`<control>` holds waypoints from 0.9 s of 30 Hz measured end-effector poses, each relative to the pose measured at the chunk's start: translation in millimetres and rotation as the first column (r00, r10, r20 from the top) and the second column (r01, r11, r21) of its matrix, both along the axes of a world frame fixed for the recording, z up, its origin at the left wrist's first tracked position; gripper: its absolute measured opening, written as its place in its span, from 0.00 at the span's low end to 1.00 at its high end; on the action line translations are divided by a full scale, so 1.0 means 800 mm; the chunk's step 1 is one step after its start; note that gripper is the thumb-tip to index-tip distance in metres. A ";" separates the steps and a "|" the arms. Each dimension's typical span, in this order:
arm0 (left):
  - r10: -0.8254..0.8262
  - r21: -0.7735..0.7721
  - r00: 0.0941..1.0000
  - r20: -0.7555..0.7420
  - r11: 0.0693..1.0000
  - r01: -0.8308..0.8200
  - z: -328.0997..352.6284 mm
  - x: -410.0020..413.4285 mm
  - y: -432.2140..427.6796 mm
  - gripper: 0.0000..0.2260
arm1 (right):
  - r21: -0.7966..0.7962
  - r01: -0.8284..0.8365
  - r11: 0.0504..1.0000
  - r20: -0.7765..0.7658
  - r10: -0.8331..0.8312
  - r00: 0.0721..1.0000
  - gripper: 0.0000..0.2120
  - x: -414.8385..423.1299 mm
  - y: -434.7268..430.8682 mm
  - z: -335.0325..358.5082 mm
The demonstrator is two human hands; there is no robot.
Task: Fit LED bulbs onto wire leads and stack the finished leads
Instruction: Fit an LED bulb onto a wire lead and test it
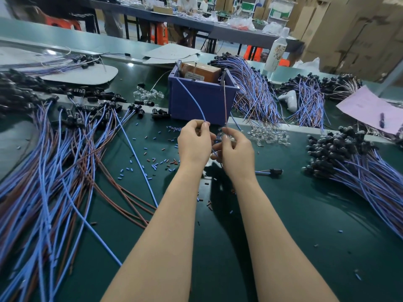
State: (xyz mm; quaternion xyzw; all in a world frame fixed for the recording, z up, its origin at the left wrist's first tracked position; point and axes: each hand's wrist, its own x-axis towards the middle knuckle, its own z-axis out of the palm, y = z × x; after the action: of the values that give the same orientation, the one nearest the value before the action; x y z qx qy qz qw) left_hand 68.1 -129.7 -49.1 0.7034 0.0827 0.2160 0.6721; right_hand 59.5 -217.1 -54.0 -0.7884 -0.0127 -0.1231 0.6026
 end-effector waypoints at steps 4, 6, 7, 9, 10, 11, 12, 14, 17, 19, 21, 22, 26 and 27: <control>-0.044 0.028 0.999 -0.002 0.999 0.044 0.000 -0.001 0.001 0.07 | -0.042 -0.017 0.999 -0.002 0.017 1.000 0.13 -0.001 0.000 0.001; -0.052 0.038 0.999 -0.012 0.998 0.053 0.000 0.000 0.001 0.07 | -0.049 -0.020 0.999 -0.004 0.020 1.000 0.12 -0.002 0.000 0.001; -0.057 0.038 0.998 -0.019 0.998 0.058 0.000 -0.001 0.001 0.07 | -0.058 -0.019 0.998 -0.002 0.018 1.000 0.12 -0.002 0.000 0.001; -0.065 0.028 0.997 -0.029 0.997 0.065 -0.001 -0.001 0.002 0.08 | -0.081 -0.010 0.997 0.004 0.011 1.000 0.12 -0.002 -0.001 0.000; -0.067 0.022 0.997 -0.033 0.997 0.067 -0.001 0.000 0.002 0.08 | -0.086 -0.007 0.996 0.008 0.007 1.000 0.12 -0.001 -0.001 0.000; -0.068 0.019 0.997 -0.038 0.997 0.069 -0.002 0.000 0.002 0.07 | -0.091 -0.003 0.996 0.012 0.005 1.000 0.12 -0.001 -0.001 0.000; -0.070 0.017 0.997 -0.042 0.997 0.071 -0.002 0.000 0.003 0.07 | -0.096 0.001 0.995 0.016 0.000 1.000 0.12 -0.001 -0.001 -0.001; -0.073 0.014 0.996 -0.046 0.997 0.074 -0.003 0.001 0.003 0.07 | -0.100 0.008 0.995 0.023 -0.005 1.000 0.12 -0.001 -0.001 -0.001; -0.085 0.026 0.995 -0.053 0.996 0.086 -0.004 0.002 0.002 0.08 | -0.094 0.004 0.996 0.024 -0.002 1.000 0.13 0.000 -0.001 -0.002; -0.090 0.037 0.994 -0.060 0.995 0.093 -0.006 0.004 0.003 0.08 | -0.107 0.003 0.994 0.025 0.000 1.000 0.13 0.000 0.000 -0.002; -0.097 0.047 0.993 -0.063 0.994 0.100 -0.006 0.005 0.003 0.08 | -0.114 0.002 0.994 0.038 0.002 0.999 0.13 -0.001 0.001 -0.001; -0.100 0.050 0.993 -0.062 0.993 0.103 -0.007 0.005 0.003 0.08 | -0.113 0.001 0.994 0.043 0.004 0.999 0.13 -0.001 0.001 -0.001; -0.104 0.077 0.992 -0.065 0.991 0.109 -0.006 0.004 0.003 0.09 | -0.140 0.000 0.990 0.039 0.006 0.999 0.13 -0.001 0.002 -0.002; -0.106 0.084 0.992 -0.067 0.990 0.111 -0.006 0.003 0.003 0.09 | -0.144 -0.003 0.990 0.039 0.008 0.999 0.13 -0.001 0.002 -0.002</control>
State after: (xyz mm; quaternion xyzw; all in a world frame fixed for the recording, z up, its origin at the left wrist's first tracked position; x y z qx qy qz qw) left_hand 70.7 -127.0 -53.5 0.7421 0.0557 0.1602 0.6485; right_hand 58.9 -215.6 -55.5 -0.8271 -0.0358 -0.1360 0.5442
